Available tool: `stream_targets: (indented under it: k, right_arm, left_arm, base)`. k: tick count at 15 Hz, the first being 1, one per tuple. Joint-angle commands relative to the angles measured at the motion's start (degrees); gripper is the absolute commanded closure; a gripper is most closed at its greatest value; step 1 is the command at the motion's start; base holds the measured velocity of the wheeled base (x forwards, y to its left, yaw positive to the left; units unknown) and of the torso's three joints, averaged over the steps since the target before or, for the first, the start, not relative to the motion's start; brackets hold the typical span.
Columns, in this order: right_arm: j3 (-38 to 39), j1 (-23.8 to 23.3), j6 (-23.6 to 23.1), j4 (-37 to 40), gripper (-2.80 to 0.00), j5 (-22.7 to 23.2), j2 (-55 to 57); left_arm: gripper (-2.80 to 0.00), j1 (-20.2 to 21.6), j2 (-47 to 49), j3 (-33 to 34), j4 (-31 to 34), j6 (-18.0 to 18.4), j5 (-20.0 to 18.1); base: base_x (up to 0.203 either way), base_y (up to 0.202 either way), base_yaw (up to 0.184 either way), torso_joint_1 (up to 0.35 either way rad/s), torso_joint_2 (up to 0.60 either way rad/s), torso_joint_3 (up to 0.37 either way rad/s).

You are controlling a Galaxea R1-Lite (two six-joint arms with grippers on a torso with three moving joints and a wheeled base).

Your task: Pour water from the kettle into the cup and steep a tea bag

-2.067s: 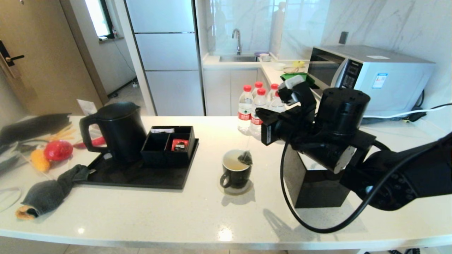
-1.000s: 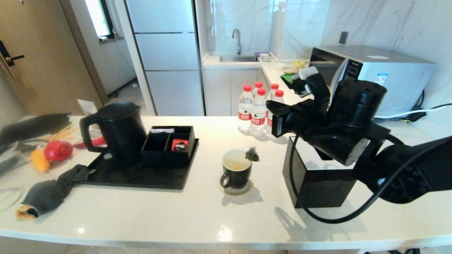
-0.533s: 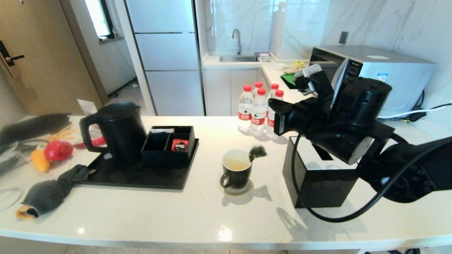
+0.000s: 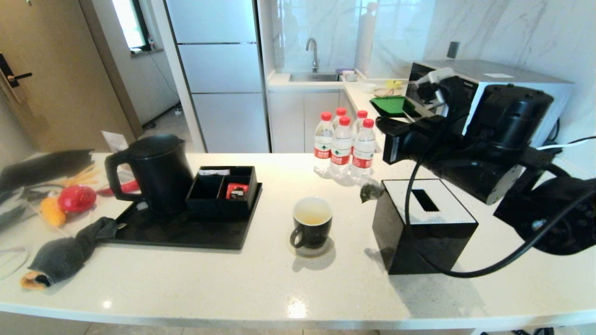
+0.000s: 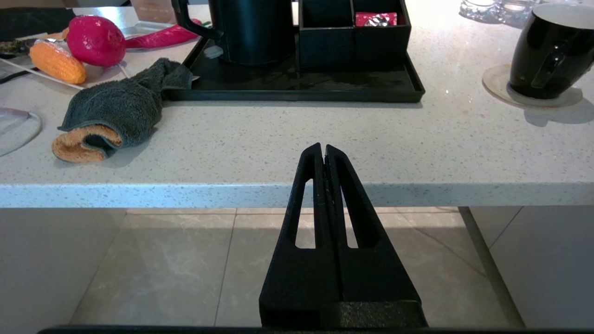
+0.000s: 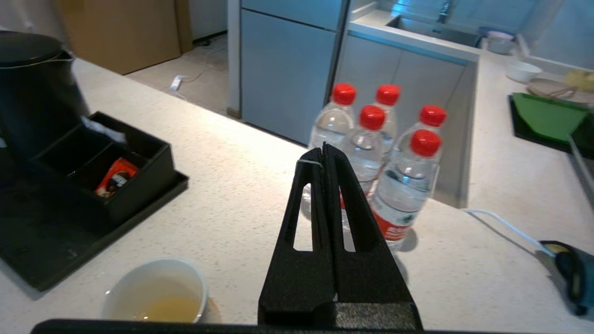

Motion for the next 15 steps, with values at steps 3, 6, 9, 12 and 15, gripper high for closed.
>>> stream_targets:
  k: [3,6,9,12,15]
  right_arm:
    - [-0.1,-3.5,0.0,2.1,0.00,0.2,-5.1]
    - [-0.1,-6.1,0.1,3.5,0.00,0.4,-7.3]
    - [0.1,-8.5,0.1,4.5,0.00,0.4,-9.0]
    - [2.2,-11.2,0.1,4.5,0.00,0.4,-9.9]
    - [5.9,-12.2,0.1,3.9,0.00,1.4,-10.7]
  left_arm:
    - [0.00,0.0,0.0,0.0,0.0,0.0,0.0]
    - [0.00,0.0,0.0,0.0,0.0,0.0,0.0]
    - [0.00,0.0,0.0,0.0,0.0,0.0,0.0]
    - [0.00,0.0,0.0,0.0,0.0,0.0,0.0]
    - [0.00,0.0,0.0,0.0,0.0,0.0,0.0]
  base:
    - [0.000,0.000,0.000,0.000,0.00,0.000]
    - [0.000,0.000,0.000,0.000,0.00,0.000]
    - [0.000,0.000,0.000,0.000,0.00,0.000]
    - [0.000,0.000,0.000,0.000,0.00,0.000]
    - [0.000,0.000,0.000,0.000,0.00,0.000]
